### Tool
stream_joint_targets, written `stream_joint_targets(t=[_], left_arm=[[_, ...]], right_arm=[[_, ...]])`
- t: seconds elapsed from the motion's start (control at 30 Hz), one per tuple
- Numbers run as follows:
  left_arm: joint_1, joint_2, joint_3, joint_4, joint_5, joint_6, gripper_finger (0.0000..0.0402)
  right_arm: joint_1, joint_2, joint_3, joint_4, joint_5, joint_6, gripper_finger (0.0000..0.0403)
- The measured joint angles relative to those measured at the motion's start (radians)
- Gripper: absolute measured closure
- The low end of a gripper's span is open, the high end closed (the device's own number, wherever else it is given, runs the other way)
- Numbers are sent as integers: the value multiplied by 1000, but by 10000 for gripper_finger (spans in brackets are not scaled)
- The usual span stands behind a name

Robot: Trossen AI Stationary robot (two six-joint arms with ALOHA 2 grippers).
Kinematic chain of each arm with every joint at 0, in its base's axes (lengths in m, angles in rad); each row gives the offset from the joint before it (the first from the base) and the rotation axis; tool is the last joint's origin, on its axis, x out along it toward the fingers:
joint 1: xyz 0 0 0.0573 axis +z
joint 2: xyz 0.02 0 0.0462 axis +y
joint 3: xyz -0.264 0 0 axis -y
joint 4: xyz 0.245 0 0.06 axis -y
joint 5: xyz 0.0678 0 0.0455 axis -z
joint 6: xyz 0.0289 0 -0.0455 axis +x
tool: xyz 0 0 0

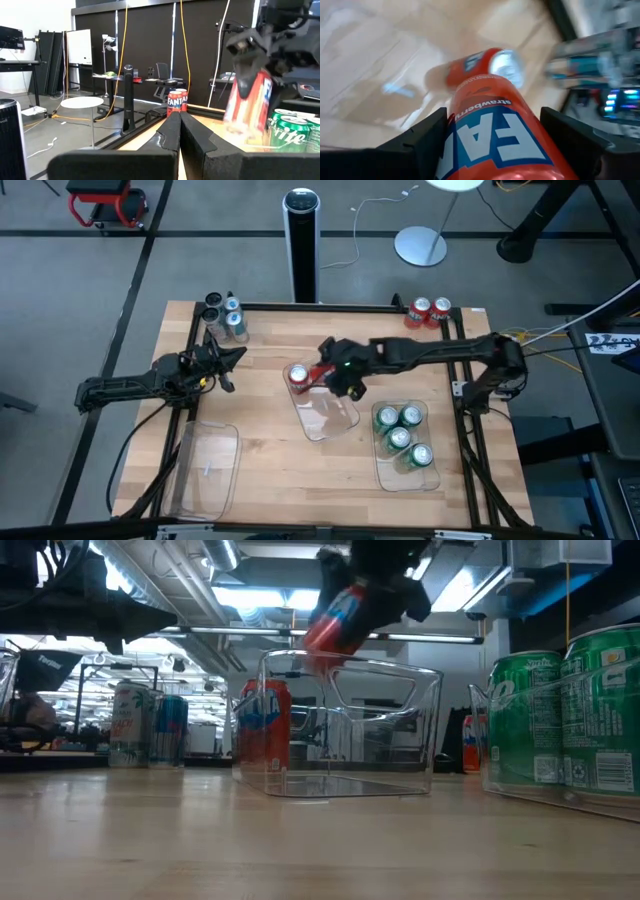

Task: Sort soda cans
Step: Put the bottom orange soda can into the middle transparent bin

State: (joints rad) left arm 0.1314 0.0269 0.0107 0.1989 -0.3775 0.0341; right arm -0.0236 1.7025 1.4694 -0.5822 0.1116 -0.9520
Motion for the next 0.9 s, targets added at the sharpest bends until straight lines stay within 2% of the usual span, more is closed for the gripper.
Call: stream_joint_targets(t=[0.17, 0.3, 0.47, 0.77, 0.9], left_arm=[[0, 0, 0, -1, 0, 0, 402], [0, 0, 0, -5, 0, 3, 402], [1, -1, 0, -4, 0, 4, 402], [1, 0, 0, -4, 0, 1, 402], [1, 0, 0, -4, 0, 0, 402]], right_arm=[[0, 134, 133, -177, 0, -6, 111], [-2, 220, 189, -251, -8, -7, 111], [-3, 283, 201, -258, -31, -6, 111], [-11, 345, 202, -255, -6, 6, 111], [-17, 348, 196, -238, 22, 29, 97]])
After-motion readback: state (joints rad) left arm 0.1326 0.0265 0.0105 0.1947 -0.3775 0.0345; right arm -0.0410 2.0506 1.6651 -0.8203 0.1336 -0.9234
